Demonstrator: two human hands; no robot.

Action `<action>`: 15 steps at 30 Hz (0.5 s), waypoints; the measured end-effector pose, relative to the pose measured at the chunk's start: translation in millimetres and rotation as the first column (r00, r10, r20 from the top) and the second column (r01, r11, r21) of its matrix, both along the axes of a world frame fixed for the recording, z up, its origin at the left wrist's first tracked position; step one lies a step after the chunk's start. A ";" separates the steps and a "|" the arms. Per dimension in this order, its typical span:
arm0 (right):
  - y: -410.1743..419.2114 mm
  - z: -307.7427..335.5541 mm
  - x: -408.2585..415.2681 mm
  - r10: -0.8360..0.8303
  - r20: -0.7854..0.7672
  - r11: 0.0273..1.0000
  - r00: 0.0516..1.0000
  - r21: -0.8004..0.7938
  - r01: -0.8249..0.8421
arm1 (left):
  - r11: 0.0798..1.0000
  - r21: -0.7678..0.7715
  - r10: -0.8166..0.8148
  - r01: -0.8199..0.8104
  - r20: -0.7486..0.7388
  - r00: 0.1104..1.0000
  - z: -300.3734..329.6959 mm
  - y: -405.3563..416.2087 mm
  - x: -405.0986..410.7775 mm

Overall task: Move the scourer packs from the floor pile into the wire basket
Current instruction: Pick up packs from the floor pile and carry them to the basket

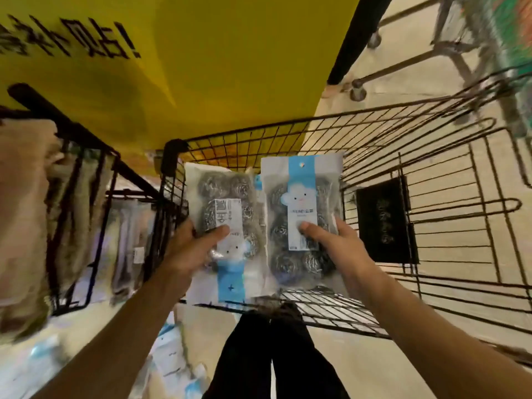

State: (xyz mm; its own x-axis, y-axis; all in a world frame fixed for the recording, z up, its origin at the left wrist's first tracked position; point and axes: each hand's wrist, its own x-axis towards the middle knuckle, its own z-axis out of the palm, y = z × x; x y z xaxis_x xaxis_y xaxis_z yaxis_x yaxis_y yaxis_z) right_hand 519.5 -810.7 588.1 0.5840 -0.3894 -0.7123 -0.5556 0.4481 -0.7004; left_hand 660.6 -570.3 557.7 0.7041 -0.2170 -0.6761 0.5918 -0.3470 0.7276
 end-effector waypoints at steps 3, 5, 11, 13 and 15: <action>-5.6 -53.7 21.9 0.013 -0.045 1.000 0.999 -0.018 -0.014 | 0.998 0.064 -0.008 0.010 -0.016 1.000 -49.2 -7.3 26.1; -7.1 -86.6 34.7 0.001 -0.087 1.000 0.996 -0.031 -0.004 | 0.994 0.107 -0.022 0.024 -0.026 0.999 -78.8 -8.5 41.7; -0.7 -161.1 65.2 -0.007 -0.171 1.000 0.985 0.023 0.011 | 0.985 0.162 -0.047 0.055 -0.053 0.997 -137.2 -9.4 76.5; 0.1 -176.0 77.7 -0.041 -0.184 0.999 0.982 0.024 0.046 | 0.979 0.181 -0.084 0.091 -0.044 0.995 -152.0 -10.8 85.9; -1.6 -191.3 88.3 -0.046 -0.181 0.999 0.982 0.005 0.048 | 0.977 0.197 -0.083 0.087 -0.026 0.996 -164.6 -13.0 91.2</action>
